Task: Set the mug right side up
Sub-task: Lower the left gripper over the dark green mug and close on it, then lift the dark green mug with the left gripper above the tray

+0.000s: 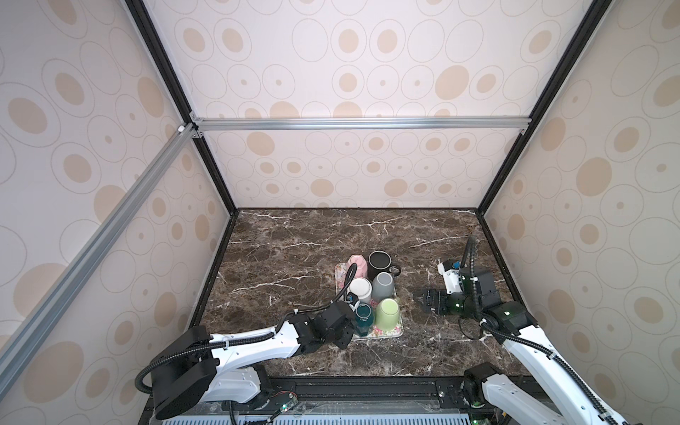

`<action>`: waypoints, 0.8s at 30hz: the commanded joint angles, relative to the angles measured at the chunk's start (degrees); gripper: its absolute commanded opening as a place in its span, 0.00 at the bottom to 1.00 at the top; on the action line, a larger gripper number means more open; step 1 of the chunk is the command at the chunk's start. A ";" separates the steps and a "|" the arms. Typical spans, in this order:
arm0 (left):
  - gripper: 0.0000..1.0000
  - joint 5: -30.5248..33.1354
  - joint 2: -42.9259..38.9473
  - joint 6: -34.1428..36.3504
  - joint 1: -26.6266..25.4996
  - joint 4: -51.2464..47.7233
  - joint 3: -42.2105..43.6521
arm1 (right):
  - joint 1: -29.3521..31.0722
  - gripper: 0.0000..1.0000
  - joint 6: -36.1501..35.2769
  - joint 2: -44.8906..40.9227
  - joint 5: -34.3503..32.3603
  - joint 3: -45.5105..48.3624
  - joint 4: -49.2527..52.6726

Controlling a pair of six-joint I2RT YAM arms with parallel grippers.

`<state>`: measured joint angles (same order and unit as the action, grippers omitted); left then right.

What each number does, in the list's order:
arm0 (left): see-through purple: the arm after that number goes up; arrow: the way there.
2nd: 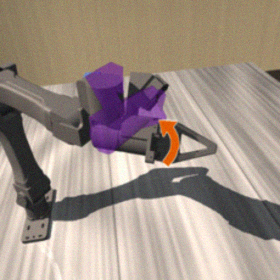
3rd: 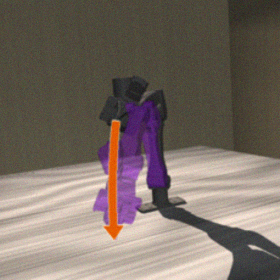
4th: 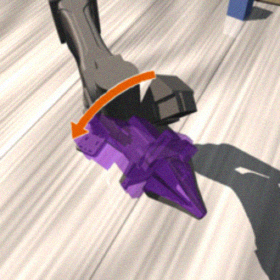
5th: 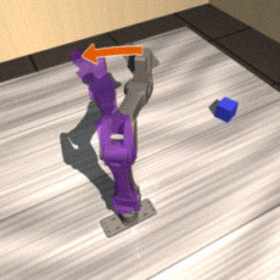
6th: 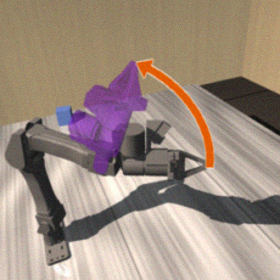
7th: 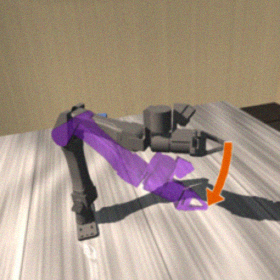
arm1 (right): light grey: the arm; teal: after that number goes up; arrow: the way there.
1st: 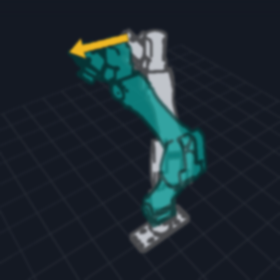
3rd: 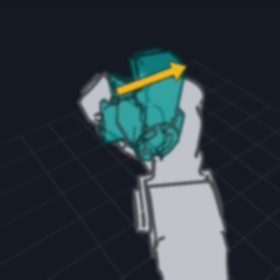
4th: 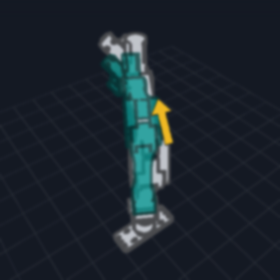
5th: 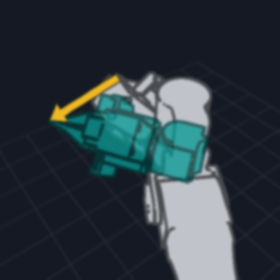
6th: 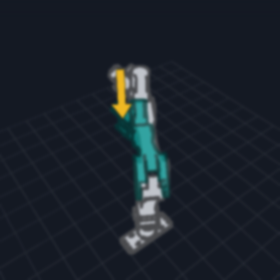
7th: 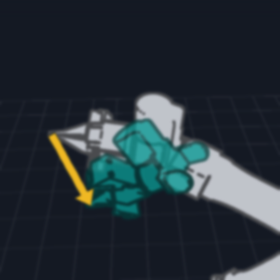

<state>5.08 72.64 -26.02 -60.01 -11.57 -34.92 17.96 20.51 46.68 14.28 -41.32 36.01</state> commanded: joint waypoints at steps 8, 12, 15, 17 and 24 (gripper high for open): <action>0.37 2.30 1.90 0.53 -1.21 -0.99 -5.04 | 0.27 1.00 -0.34 -0.27 -0.58 1.12 0.39; 0.32 2.17 3.32 0.36 -1.40 -1.30 -5.69 | 0.26 1.00 -0.21 -0.48 -0.50 1.54 0.22; 0.30 2.60 4.37 0.03 -1.51 -1.75 -6.03 | 0.27 1.00 -0.22 -0.49 -0.33 1.61 0.17; 0.27 3.31 4.85 -0.55 -1.52 -2.38 -6.44 | 0.25 1.00 -0.15 -0.61 -0.23 1.75 0.27; 0.07 4.21 4.04 -2.07 -1.72 -2.75 -7.01 | 0.24 1.00 0.10 -1.40 0.04 2.27 0.16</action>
<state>7.27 77.49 -26.39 -61.25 -14.39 -39.07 17.96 20.51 46.33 14.35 -39.92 35.92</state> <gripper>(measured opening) 0.174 0.996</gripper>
